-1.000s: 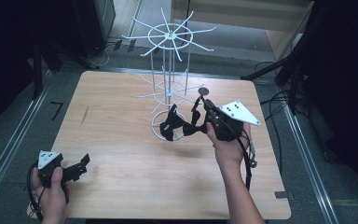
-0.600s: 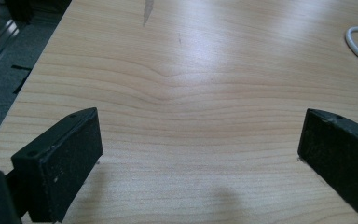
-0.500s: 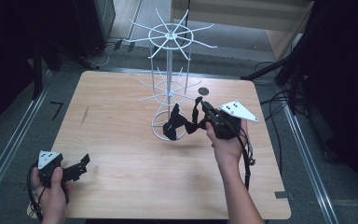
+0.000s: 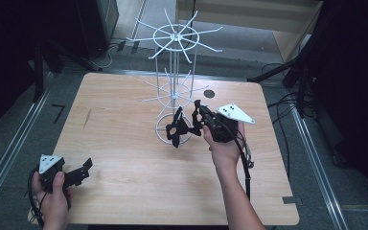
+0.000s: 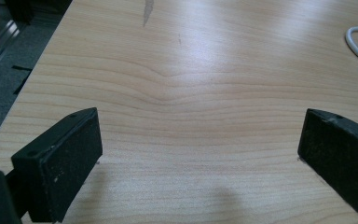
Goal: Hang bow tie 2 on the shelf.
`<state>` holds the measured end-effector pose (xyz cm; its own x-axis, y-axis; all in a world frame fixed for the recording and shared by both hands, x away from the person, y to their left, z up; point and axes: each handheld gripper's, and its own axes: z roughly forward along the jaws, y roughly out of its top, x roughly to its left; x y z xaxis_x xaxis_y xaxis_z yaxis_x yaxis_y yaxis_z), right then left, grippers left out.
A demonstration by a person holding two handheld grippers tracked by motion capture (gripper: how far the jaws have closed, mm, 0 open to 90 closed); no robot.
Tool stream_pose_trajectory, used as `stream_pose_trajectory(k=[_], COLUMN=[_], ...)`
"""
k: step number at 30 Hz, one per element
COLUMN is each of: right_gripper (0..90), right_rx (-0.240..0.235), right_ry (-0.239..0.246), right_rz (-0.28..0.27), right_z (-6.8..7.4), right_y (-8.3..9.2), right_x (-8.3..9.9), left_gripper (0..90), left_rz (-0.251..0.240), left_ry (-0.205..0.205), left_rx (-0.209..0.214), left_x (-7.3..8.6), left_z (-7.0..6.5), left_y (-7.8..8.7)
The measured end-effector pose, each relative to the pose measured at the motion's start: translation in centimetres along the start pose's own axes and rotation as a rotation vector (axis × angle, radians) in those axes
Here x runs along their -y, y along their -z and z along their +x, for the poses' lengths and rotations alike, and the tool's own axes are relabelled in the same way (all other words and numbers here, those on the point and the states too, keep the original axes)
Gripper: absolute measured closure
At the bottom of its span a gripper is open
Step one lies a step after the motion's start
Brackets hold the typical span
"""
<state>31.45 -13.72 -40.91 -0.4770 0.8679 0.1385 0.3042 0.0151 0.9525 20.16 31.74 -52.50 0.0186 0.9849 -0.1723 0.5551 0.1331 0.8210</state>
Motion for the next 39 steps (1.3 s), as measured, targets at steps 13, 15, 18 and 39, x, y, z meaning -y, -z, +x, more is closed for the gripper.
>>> stream_pose_trajectory(k=[13, 15, 18, 39], right_gripper=[89.6, 88.9, 85.6, 3.4], right_rx=[0.000, 0.006, 0.014, -0.015], right_ry=[0.010, 0.013, 0.018, -0.055], right_rz=[0.015, 0.015, 0.010, 0.050], right_z=[1.4, 1.4, 1.2, -1.8], right_y=[-2.0, -1.9, -1.6, 0.9], right_x=[0.6, 0.6, 0.7, 2.7], left_gripper=[0.0, 0.0, 0.0, 0.0], left_rz=[0.002, 0.002, 0.002, 0.000], left_ry=[0.001, 0.001, 0.000, 0.000], left_rx=[0.004, 0.004, 0.003, 0.000], left_x=[0.0, 0.0, 0.0, 0.0], left_z=[0.0, 0.0, 0.0, 0.0], left_y=[0.0, 0.0, 0.0, 0.0])
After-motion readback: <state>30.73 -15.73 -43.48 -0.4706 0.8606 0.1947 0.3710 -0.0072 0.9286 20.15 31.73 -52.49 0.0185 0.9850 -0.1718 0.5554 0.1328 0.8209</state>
